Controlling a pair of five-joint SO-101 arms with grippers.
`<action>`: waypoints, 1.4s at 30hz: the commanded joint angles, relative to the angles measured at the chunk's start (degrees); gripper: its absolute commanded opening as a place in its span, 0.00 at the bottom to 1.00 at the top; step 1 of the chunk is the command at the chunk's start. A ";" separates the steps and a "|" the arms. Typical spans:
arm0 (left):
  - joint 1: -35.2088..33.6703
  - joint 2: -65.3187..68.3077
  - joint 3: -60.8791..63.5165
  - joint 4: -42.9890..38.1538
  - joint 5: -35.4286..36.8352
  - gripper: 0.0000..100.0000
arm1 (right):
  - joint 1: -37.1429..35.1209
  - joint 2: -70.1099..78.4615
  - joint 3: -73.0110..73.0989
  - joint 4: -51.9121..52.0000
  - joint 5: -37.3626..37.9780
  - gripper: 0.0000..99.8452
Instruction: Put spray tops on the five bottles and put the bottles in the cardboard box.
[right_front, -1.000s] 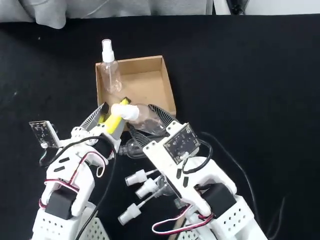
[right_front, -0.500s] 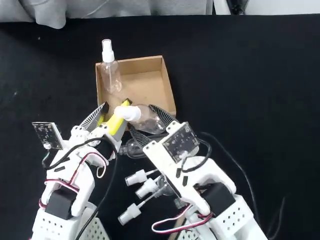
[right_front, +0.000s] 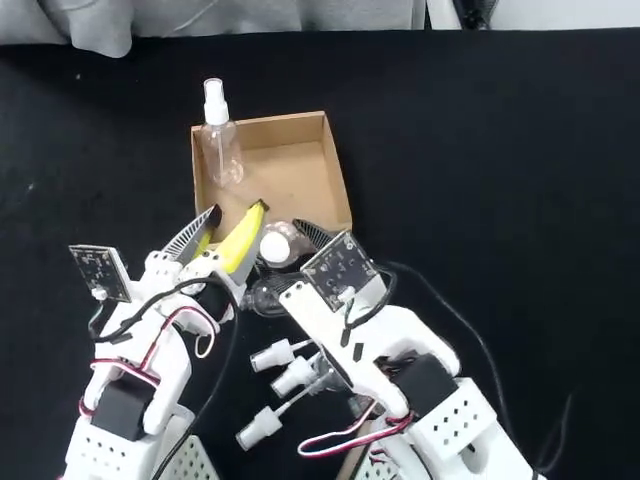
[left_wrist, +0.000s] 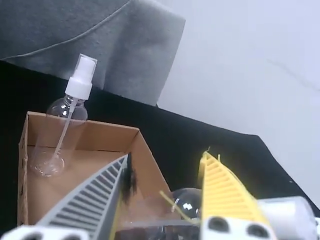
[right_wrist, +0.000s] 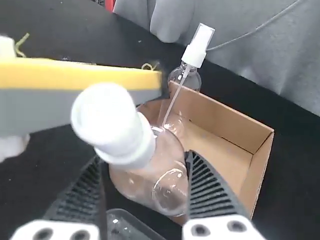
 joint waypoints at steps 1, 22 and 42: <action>1.10 -0.35 -0.84 -0.09 1.05 0.21 | -1.14 0.40 -2.86 -0.53 0.44 0.02; -11.82 -0.44 -2.15 0.00 6.07 0.21 | -0.79 0.40 -4.44 -0.35 -0.09 0.02; -32.48 -0.44 3.38 -0.09 16.35 0.21 | 1.14 1.45 -14.02 0.00 -3.69 0.02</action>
